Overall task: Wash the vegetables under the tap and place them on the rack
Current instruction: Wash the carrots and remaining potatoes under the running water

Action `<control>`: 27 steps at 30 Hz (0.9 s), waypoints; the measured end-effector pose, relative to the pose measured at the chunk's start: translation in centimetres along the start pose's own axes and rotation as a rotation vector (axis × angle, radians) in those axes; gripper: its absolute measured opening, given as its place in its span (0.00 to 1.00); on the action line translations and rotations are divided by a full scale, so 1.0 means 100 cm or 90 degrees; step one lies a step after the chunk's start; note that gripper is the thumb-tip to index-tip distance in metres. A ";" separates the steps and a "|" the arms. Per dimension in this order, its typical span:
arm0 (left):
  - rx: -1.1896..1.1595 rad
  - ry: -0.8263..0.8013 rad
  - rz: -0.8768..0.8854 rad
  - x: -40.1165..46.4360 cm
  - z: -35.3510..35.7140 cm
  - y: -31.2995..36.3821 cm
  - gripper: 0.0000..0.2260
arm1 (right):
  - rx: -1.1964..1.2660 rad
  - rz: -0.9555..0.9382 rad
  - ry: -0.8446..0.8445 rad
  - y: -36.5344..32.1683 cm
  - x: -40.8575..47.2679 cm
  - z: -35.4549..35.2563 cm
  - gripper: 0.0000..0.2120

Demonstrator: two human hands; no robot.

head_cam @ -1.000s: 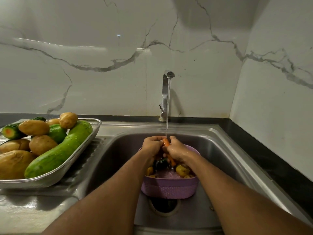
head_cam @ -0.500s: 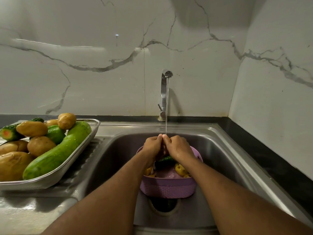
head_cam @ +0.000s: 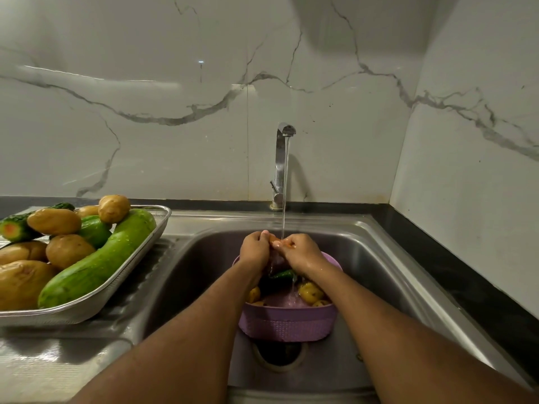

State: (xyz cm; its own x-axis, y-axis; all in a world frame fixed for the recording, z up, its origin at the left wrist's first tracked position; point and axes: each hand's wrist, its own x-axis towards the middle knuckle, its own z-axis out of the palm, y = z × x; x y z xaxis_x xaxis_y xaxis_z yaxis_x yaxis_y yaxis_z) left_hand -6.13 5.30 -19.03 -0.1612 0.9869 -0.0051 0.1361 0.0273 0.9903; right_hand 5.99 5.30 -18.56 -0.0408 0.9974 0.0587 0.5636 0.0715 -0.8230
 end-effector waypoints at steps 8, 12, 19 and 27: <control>-0.020 0.054 -0.018 0.006 -0.001 0.000 0.16 | -0.183 0.033 0.084 -0.007 -0.003 -0.001 0.27; -0.018 0.050 -0.046 0.007 -0.001 -0.002 0.16 | -0.131 -0.003 0.048 -0.004 -0.003 0.000 0.18; 0.002 0.004 -0.066 0.007 0.001 -0.004 0.14 | 0.015 0.028 0.025 0.006 -0.001 -0.005 0.13; -0.034 0.071 -0.052 0.010 -0.002 -0.004 0.16 | -0.046 0.075 0.064 0.000 0.003 -0.006 0.25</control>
State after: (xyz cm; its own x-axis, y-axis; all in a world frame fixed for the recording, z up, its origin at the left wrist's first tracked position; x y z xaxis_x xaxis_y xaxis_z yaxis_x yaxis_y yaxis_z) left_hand -6.56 6.26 -19.38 -0.2769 0.9581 -0.0728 0.0660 0.0946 0.9933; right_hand 6.46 5.62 -18.22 0.1103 0.9936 0.0233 0.6182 -0.0502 -0.7844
